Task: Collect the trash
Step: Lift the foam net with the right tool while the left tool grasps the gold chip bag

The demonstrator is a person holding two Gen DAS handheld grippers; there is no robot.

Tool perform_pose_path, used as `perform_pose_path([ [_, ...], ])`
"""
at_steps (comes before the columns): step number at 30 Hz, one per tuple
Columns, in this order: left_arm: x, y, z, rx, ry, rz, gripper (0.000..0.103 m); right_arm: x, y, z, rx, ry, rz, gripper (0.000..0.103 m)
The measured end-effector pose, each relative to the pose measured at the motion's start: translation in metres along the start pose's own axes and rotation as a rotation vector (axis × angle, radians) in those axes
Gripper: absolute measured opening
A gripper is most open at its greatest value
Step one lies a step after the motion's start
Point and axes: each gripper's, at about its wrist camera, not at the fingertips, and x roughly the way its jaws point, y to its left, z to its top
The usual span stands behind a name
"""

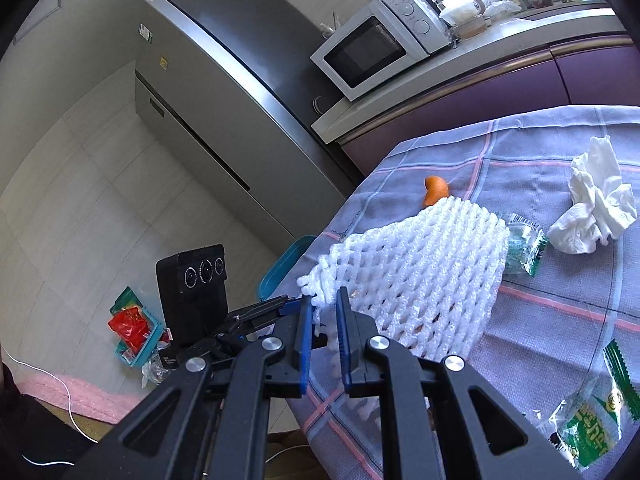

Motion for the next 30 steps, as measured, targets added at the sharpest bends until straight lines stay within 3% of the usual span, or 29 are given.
perform_pose_path([
  [2, 0.004, 0.003, 0.002, -0.017, 0.015, -0.014, 0.078, 0.0, 0.001, 0.0, 0.002, -0.004, -0.008, 0.012],
  [8, 0.024, 0.006, 0.008, -0.015, 0.072, 0.049, 0.076, 0.002, -0.001, 0.001, 0.007, -0.008, -0.026, 0.012],
  [12, 0.03, -0.004, 0.008, 0.019, 0.085, 0.08, 0.059, 0.003, -0.001, 0.003, 0.007, -0.014, -0.036, 0.012],
  [20, 0.021, -0.012, 0.003, 0.034, 0.064, 0.104, 0.053, 0.003, 0.013, 0.013, -0.046, -0.038, -0.071, 0.012],
  [30, -0.021, -0.001, 0.006, 0.019, -0.02, 0.154, 0.05, 0.019, 0.035, 0.033, -0.11, -0.047, -0.039, 0.011],
])
